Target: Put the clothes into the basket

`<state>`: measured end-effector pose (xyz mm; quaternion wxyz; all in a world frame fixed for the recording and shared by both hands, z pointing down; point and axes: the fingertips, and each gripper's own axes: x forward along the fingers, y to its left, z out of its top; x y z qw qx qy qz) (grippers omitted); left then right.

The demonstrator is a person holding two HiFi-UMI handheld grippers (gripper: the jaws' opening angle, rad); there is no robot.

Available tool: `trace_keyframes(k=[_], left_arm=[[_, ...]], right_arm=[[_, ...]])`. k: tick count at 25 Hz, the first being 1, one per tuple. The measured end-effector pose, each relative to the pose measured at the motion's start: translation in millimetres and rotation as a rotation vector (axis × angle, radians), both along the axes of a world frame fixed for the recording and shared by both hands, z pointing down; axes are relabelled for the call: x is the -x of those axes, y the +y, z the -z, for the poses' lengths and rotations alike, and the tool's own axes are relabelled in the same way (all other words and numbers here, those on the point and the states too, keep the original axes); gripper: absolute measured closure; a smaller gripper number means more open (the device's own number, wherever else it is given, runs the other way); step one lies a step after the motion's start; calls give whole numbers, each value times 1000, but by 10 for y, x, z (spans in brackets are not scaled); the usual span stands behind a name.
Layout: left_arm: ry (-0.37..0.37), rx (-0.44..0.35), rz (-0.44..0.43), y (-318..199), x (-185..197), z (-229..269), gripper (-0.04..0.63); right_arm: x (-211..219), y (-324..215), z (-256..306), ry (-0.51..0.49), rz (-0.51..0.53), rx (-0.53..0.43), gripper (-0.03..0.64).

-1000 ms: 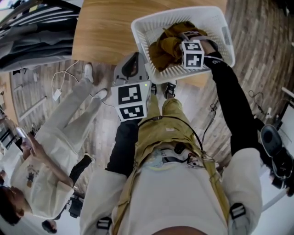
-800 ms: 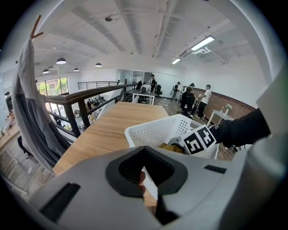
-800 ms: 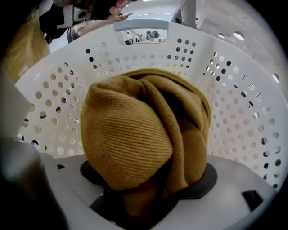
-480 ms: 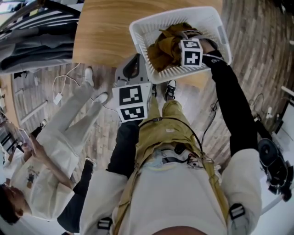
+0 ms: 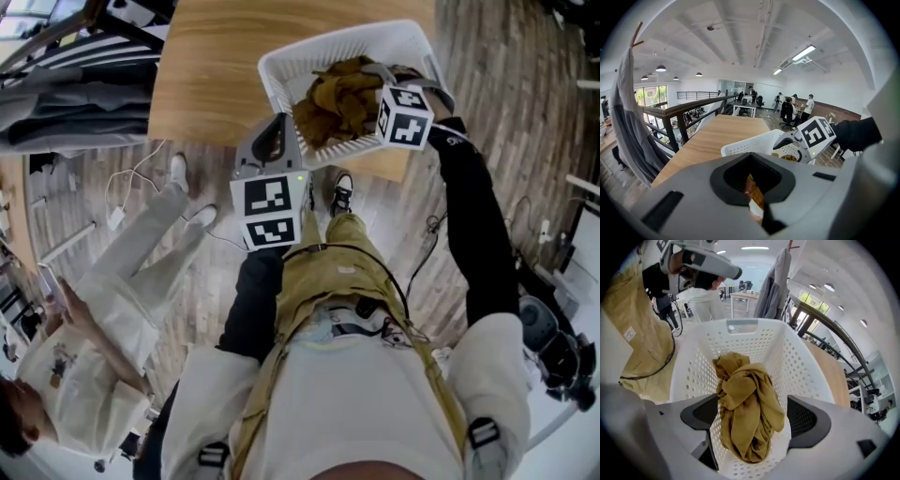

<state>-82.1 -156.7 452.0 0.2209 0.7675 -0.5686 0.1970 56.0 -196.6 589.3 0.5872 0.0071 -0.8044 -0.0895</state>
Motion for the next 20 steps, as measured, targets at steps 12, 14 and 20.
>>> trace_keyframes(k=[12,14,20], left_arm=[[30,-126,-50,12,-266,639,595],[35,-144,-57,11,-308,752,595],[37,-232,-84,-26,-497,1174,595]], right_arm=[[215,176,1466,-448,-293,-222,236],[211,208,1680,-500,-326,-267,315],[49,324,2186,-638,-495,-316,533]])
